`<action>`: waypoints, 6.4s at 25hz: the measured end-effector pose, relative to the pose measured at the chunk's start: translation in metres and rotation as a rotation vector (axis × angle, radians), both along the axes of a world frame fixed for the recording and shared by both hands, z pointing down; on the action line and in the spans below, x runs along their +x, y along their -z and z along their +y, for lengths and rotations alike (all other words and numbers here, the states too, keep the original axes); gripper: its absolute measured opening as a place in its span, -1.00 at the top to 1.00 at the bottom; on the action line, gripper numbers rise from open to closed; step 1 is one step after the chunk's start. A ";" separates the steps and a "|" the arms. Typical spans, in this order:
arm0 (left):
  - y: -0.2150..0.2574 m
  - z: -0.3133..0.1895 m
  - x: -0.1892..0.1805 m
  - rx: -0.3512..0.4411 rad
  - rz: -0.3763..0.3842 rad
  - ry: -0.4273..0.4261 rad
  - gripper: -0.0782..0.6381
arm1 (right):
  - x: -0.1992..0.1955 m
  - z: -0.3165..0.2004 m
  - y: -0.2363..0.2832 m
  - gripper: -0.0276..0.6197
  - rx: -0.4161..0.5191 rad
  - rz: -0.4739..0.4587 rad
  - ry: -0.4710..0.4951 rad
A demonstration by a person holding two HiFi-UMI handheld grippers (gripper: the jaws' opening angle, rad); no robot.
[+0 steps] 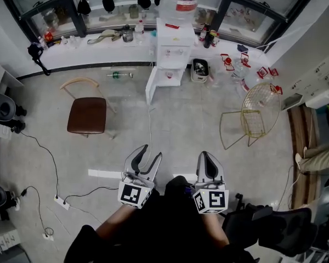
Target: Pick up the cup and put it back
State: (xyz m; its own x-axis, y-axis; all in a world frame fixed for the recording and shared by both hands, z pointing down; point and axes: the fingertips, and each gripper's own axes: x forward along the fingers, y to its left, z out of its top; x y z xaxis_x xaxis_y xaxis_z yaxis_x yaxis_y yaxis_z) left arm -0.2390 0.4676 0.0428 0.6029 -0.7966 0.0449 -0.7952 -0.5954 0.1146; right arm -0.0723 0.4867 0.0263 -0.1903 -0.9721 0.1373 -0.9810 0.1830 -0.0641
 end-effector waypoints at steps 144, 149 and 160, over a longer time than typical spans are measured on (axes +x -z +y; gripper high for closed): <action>-1.024 -0.980 0.228 -0.419 -0.328 0.223 -0.10 | 0.208 -0.838 -0.825 0.93 -0.094 0.012 0.112; -1.020 -0.979 0.231 -0.400 -0.327 0.212 -0.09 | 0.207 -0.839 -0.827 0.93 -0.095 0.010 0.114; -1.001 -0.969 0.238 -0.354 -0.312 0.191 -0.07 | 0.207 -0.834 -0.822 0.93 -0.094 0.008 0.120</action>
